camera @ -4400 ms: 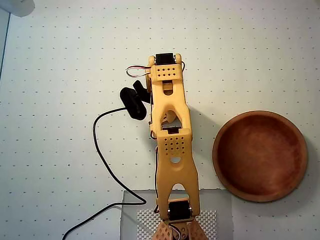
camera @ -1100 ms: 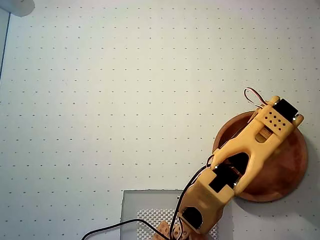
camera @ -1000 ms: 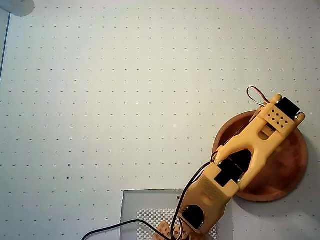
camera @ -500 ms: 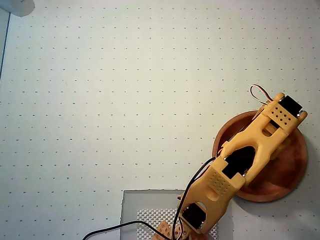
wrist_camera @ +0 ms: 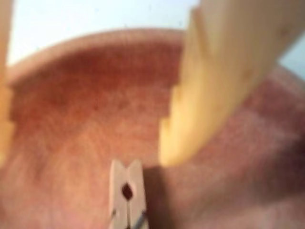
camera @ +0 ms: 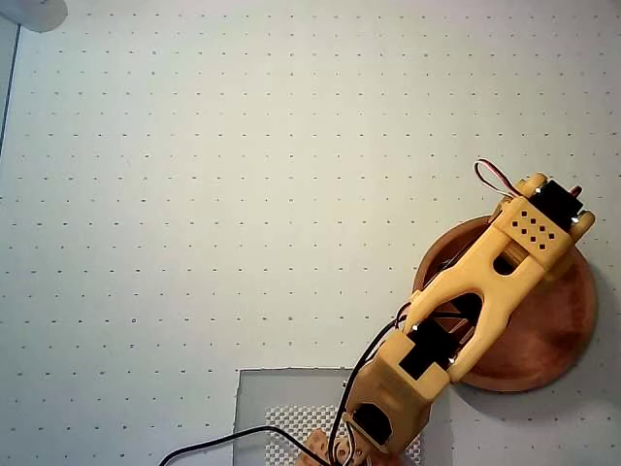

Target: Grasp a clothespin and put it in the bowl.

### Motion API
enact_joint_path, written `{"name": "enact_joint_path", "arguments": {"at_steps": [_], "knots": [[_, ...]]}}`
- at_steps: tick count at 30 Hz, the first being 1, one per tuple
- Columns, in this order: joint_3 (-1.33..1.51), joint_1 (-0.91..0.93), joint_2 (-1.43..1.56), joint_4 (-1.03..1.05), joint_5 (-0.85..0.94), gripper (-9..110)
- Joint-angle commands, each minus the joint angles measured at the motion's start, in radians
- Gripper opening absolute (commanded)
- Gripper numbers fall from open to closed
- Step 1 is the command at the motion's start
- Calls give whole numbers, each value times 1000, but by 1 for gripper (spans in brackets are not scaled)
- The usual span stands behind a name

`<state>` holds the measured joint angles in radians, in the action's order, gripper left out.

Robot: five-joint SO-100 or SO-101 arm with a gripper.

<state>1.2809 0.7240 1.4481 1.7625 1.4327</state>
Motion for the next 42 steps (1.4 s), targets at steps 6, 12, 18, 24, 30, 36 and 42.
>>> {"name": "enact_joint_path", "arguments": {"at_steps": [6, 12, 18, 24, 30, 36, 42], "knots": [[-54, -118, 290, 28, -176, -3], [-44, -364, 502, 26, -442, -2], [-55, -600, 653, -34, -816, -2], [-6, -637, 749, -324, -1198, -2], [187, -638, 927, -574, -1509, -2], [494, -650, 1108, -690, -1494, -2], [896, -707, 1330, -782, -1391, -2]]}}
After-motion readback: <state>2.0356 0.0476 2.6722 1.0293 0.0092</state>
